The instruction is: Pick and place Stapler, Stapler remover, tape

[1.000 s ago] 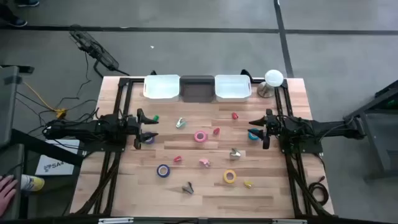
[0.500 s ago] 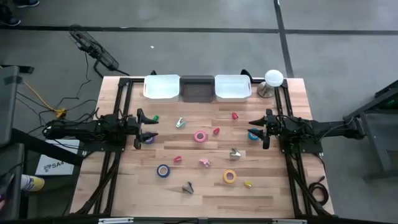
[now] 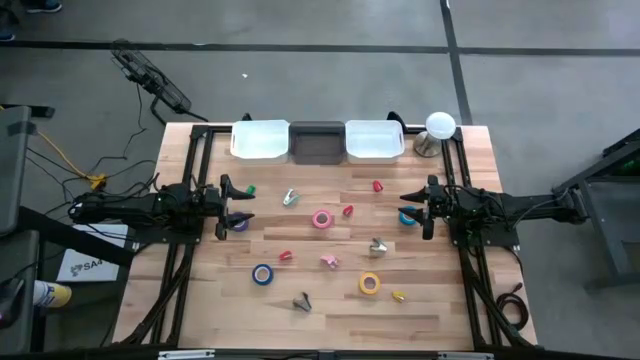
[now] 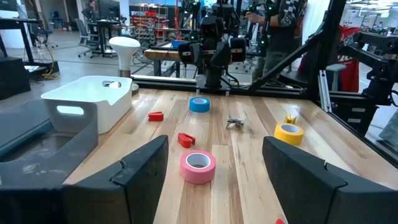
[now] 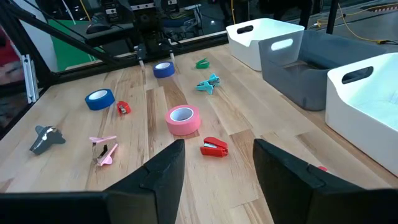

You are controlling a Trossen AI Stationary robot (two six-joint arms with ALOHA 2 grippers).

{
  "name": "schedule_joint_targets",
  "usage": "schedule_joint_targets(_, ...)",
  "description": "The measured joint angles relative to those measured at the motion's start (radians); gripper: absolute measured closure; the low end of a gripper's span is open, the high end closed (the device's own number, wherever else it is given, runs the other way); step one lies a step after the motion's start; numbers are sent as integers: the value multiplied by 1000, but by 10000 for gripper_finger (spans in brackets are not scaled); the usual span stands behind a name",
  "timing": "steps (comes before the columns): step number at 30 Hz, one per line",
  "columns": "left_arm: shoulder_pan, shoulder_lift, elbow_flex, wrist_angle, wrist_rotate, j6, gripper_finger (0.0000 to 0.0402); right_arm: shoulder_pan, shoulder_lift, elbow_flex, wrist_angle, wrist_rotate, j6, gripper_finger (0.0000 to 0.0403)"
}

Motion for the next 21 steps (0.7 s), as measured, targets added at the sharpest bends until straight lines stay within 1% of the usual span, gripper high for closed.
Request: schedule_joint_targets(21, 0, 0, 0, 0, 0, 0, 143, 0, 0, 0, 0, 0, 0, 222)
